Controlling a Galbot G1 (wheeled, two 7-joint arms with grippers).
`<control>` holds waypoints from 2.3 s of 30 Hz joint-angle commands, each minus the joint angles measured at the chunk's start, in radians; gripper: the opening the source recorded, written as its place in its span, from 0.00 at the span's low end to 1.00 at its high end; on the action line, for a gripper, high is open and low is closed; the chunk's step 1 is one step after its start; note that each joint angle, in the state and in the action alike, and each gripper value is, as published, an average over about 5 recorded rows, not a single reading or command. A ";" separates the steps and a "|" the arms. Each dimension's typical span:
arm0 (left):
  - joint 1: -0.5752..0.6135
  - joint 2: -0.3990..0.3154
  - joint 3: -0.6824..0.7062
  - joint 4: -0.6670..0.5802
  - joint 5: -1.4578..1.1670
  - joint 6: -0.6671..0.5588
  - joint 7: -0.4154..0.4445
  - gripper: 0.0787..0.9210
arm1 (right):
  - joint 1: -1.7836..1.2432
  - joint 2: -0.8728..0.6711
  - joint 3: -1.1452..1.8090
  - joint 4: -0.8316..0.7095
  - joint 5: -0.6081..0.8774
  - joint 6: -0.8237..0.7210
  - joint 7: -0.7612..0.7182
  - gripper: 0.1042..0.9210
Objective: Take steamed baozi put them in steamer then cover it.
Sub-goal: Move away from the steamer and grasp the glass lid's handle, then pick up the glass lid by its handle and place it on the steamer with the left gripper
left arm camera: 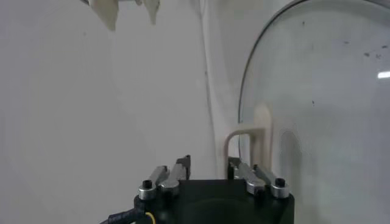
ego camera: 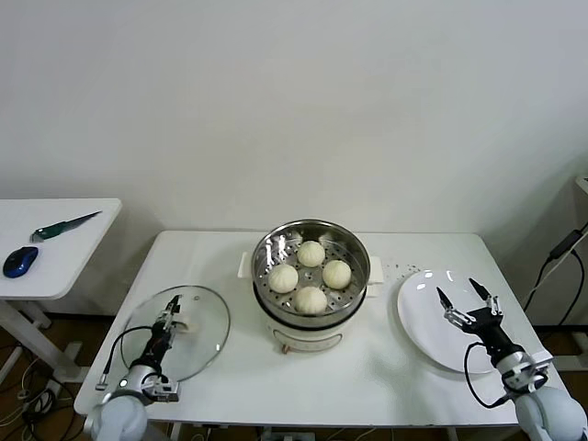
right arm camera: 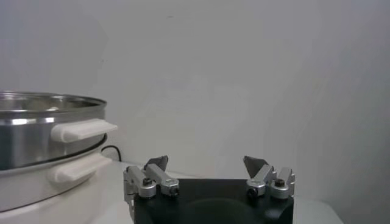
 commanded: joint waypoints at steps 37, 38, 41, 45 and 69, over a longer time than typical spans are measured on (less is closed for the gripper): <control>-0.282 0.427 0.740 -0.715 -0.252 0.962 0.308 0.08 | 0.109 -0.036 -0.051 -0.092 -0.070 -0.001 -0.004 0.88; -0.317 0.416 0.770 -0.702 -0.243 0.962 0.326 0.08 | 0.111 -0.035 -0.051 -0.093 -0.070 -0.001 -0.004 0.88; -0.402 0.366 0.855 -0.658 -0.201 0.962 0.391 0.08 | 0.113 -0.034 -0.049 -0.097 -0.072 -0.001 -0.004 0.88; -0.469 0.247 0.942 -0.587 -0.121 0.962 0.460 0.08 | 0.115 -0.033 -0.047 -0.109 -0.081 0.000 -0.006 0.88; -0.480 -0.265 0.926 -0.178 0.136 0.962 0.479 0.08 | 0.094 -0.015 -0.008 -0.140 -0.121 0.024 -0.021 0.88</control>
